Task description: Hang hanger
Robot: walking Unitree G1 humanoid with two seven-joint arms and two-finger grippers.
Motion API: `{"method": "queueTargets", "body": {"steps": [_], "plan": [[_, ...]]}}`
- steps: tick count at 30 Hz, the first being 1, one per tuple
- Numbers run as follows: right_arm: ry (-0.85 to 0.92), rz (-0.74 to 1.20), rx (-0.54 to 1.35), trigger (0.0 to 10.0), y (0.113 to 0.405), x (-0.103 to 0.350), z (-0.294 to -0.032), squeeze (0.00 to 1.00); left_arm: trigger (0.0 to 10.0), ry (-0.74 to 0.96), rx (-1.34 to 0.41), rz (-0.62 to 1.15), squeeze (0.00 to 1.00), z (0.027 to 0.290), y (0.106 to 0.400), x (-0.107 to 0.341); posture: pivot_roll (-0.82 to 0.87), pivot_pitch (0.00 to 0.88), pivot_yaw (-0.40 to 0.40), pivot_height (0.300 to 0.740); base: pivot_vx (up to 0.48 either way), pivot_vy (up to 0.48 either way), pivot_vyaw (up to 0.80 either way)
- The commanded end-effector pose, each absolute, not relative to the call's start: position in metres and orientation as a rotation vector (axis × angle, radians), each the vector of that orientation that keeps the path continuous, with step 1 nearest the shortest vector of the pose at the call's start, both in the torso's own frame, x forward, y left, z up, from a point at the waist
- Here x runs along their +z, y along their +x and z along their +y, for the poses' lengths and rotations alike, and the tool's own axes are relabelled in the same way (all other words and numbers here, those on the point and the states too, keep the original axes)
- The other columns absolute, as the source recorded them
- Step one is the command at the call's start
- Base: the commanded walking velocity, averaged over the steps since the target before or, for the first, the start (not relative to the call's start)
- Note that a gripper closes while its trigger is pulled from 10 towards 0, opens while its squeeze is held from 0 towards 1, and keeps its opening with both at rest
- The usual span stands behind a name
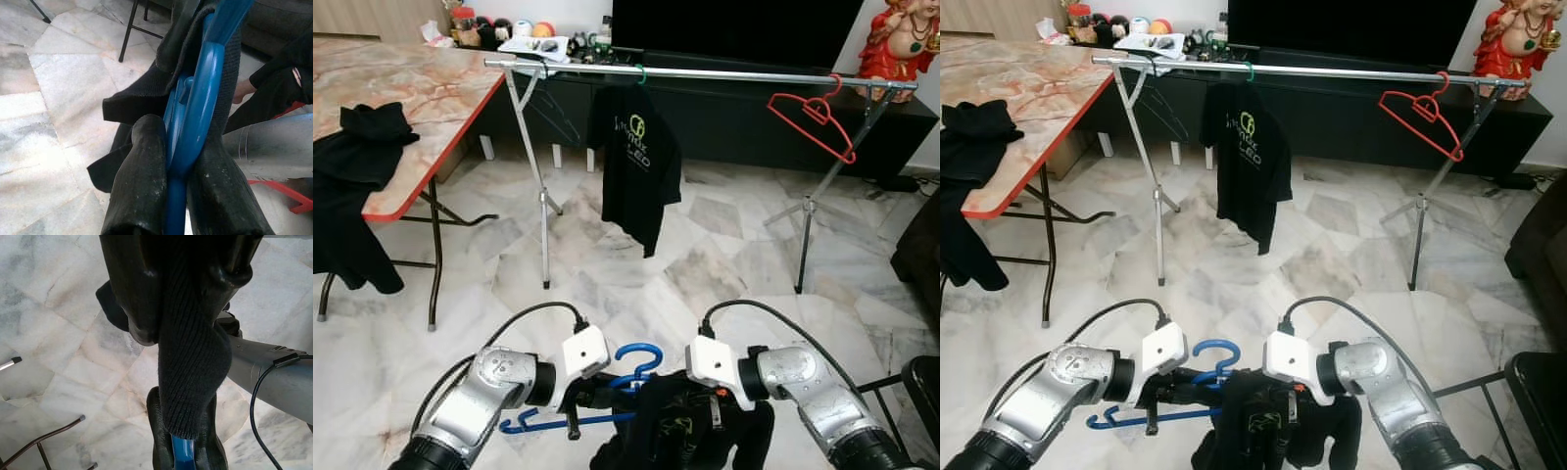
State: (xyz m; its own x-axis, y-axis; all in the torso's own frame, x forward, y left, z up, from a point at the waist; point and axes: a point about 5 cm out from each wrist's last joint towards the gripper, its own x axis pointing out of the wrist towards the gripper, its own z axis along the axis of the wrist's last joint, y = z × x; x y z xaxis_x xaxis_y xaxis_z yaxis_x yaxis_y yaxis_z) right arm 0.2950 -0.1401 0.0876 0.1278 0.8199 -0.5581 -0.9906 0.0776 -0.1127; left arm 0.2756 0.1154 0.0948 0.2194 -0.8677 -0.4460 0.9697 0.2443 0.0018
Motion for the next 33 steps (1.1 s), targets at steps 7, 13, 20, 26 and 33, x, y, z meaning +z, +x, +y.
{"method": "queueTargets", "body": {"steps": [7,13,20,26,33], "plan": [[-0.514,0.312,1.427,10.0,0.295,0.098,-0.133,0.00,0.0,0.275,-1.268,0.385,0.00,0.116,0.277,0.096,-0.02,0.098,-0.068,0.721,0.000,0.000,0.00],[-0.500,0.318,1.439,10.0,0.293,0.097,-0.134,0.00,0.0,0.272,-1.270,0.386,0.00,0.116,0.277,0.096,-0.02,0.100,-0.069,0.721,0.000,0.000,0.00],[-0.460,0.298,1.457,10.0,0.290,0.098,-0.133,1.00,0.0,0.270,-1.272,0.387,0.00,0.116,0.276,0.096,-0.02,0.102,-0.069,0.721,0.000,0.000,0.00],[-0.409,0.256,1.472,10.0,0.287,0.100,-0.132,0.00,0.0,0.271,-1.268,0.386,0.00,0.116,0.277,0.096,-0.01,0.102,-0.069,0.721,0.000,0.000,0.00],[-0.269,0.204,1.441,10.0,0.285,0.103,-0.132,0.00,0.0,0.267,-1.265,0.387,0.00,0.117,0.277,0.095,-0.01,0.103,-0.069,0.721,0.000,0.000,0.00]]}}
